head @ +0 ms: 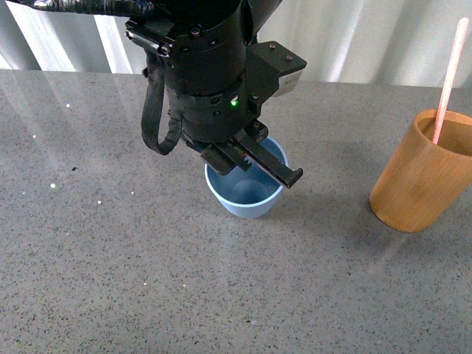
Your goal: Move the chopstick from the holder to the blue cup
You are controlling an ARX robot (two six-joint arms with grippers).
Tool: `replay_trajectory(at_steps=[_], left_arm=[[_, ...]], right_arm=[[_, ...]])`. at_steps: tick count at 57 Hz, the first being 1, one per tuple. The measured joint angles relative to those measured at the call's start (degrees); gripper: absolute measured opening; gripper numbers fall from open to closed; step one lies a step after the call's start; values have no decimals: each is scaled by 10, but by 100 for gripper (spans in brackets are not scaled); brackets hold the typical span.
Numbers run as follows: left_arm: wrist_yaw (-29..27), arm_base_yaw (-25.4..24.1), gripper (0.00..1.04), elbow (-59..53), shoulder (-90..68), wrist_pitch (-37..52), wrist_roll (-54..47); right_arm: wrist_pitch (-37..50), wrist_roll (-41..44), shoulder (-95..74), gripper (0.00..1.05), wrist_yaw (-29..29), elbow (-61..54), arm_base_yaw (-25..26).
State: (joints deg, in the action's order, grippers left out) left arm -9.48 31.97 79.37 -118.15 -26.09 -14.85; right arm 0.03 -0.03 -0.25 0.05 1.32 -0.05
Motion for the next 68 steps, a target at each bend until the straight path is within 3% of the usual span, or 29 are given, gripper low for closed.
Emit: replay_trajectory(at_steps=[41, 50, 68], left_arm=[[-7, 2, 4, -15, -2, -1, -30], [1, 0, 34, -15, -2, 2, -24], [9, -12, 82, 8, 3, -2, -6]], right_arm=[[0, 0, 0, 95, 0, 0, 0], [0, 0, 0, 95, 0, 0, 0], [0, 0, 0, 95, 0, 0, 0]])
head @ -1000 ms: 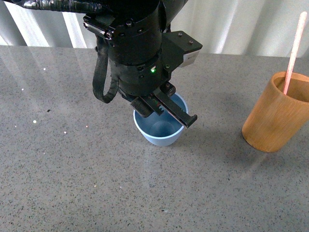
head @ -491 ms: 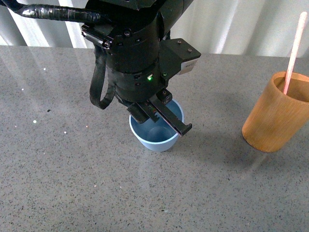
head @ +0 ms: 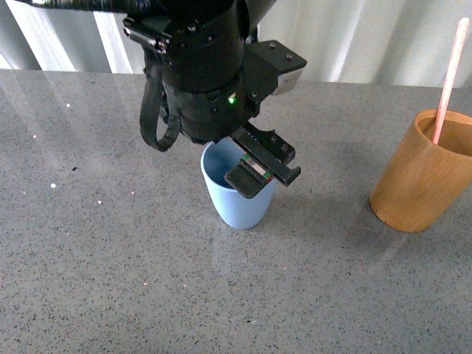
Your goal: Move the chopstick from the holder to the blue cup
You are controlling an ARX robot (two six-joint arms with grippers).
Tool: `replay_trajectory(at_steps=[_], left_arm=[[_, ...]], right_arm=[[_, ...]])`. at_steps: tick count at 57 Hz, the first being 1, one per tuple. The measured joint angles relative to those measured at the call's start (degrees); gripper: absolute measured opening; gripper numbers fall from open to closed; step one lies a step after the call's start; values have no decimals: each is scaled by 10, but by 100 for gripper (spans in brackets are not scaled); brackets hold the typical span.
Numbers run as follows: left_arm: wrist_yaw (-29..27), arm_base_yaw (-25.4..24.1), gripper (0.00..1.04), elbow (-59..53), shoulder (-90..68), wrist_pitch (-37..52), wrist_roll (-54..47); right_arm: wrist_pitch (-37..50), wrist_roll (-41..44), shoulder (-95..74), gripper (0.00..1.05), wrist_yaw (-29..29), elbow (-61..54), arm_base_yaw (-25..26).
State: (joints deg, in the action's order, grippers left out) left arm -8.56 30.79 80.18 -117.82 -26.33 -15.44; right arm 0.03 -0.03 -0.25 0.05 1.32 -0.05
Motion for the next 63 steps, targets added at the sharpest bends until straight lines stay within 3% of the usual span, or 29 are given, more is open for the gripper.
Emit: replay_trajectory(at_steps=[7, 23, 27, 31, 38, 48, 52, 56, 63], left_arm=[[11, -11, 99, 6, 18, -3, 9], [26, -55, 98, -13, 103, 40, 50], [17, -74, 98, -52, 148, 112, 76], [-15, -98, 98, -133, 221, 241, 109], [-120, -122, 98, -333, 373, 485, 143], [-123, -122, 98, -377, 401, 516, 147], [-96, -128, 90, -402, 397, 577, 147], [-69, -142, 76, -462, 416, 669, 148], [-46, -171, 54, -536, 471, 707, 151]], right_arm=[[0, 0, 0, 95, 0, 0, 0], [0, 0, 0, 95, 0, 0, 0], [0, 0, 0, 95, 0, 0, 0], [0, 0, 0, 95, 0, 0, 0], [0, 0, 0, 95, 0, 0, 0], [0, 0, 0, 95, -1, 0, 0], [0, 0, 0, 95, 0, 0, 0], [0, 0, 0, 95, 0, 0, 0], [0, 0, 0, 95, 0, 0, 0]])
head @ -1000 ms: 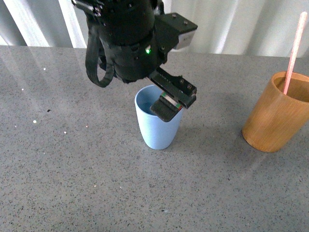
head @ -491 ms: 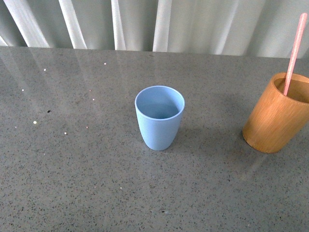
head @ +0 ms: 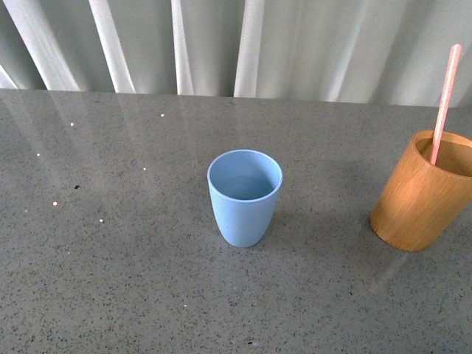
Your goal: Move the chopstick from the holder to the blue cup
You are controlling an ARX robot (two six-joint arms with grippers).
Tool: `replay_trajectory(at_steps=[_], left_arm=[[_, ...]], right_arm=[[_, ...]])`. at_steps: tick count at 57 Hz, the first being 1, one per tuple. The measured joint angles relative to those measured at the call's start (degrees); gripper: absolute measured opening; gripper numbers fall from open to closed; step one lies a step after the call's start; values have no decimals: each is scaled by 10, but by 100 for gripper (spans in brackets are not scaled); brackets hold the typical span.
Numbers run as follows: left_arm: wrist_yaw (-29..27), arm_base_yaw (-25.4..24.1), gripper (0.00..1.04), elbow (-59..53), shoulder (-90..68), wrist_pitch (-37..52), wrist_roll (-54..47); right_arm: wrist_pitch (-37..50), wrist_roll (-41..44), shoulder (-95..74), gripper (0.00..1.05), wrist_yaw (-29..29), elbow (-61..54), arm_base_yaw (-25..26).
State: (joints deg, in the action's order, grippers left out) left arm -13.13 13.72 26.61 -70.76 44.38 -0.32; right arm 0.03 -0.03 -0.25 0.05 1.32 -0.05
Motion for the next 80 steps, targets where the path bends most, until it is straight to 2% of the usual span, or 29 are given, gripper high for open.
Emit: replay_trajectory(at_steps=[5, 13, 32, 35, 40, 48, 55, 80], left_arm=[[21, -28, 31, -63, 46, 10, 2], [48, -49, 4, -117, 98, 10, 2], [83, -86, 4, -193, 209, -23, 4], [123, -112, 4, -205, 235, -38, 4], [127, -134, 4, -219, 271, -59, 4], [130, -136, 4, -235, 325, -97, 4], [130, -136, 4, -255, 345, -89, 4], [130, -136, 4, -256, 485, -221, 4]], right_arm=[[0, 0, 0, 95, -1, 0, 0], [0, 0, 0, 95, 0, 0, 0], [0, 0, 0, 95, 0, 0, 0], [0, 0, 0, 95, 0, 0, 0], [0, 0, 0, 95, 0, 0, 0], [0, 0, 0, 95, 0, 0, 0], [0, 0, 0, 95, 0, 0, 0], [0, 0, 0, 95, 0, 0, 0]])
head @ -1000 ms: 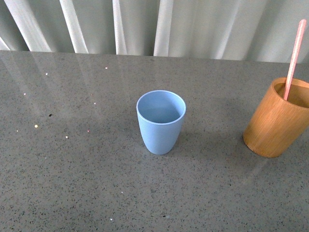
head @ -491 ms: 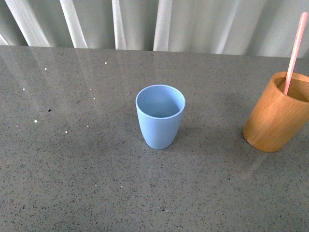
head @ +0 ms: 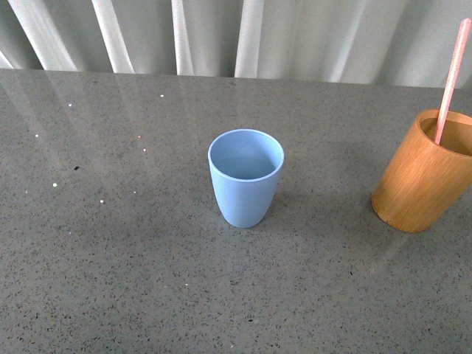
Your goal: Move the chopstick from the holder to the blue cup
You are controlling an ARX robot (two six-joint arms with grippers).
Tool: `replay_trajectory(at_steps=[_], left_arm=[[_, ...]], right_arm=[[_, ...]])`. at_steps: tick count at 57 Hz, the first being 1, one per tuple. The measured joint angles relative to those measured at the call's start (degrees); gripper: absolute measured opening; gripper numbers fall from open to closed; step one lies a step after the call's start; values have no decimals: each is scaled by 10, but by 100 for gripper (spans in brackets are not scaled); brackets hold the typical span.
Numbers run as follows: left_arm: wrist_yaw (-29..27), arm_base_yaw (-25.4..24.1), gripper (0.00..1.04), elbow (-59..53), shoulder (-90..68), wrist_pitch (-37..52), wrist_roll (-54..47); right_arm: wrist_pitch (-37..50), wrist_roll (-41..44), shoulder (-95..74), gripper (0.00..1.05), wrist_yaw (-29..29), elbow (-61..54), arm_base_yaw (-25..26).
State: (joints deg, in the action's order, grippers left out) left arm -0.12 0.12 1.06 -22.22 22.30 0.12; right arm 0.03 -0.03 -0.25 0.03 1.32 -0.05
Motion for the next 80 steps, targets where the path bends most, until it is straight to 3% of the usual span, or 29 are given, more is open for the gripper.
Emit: replay_trajectory(at_steps=[37, 43, 57, 80], left_arm=[[0, 0, 4, 0, 125, -124, 0], [1, 0, 4, 0, 197, -215, 0], [1, 0, 4, 0, 220, -222, 0], [1, 0, 73, 0, 220, -223, 0]], right_arm=[[0, 0, 0, 95, 0, 0, 0], [0, 0, 0, 95, 0, 0, 0], [0, 0, 0, 95, 0, 0, 0], [0, 0, 0, 95, 0, 0, 0]])
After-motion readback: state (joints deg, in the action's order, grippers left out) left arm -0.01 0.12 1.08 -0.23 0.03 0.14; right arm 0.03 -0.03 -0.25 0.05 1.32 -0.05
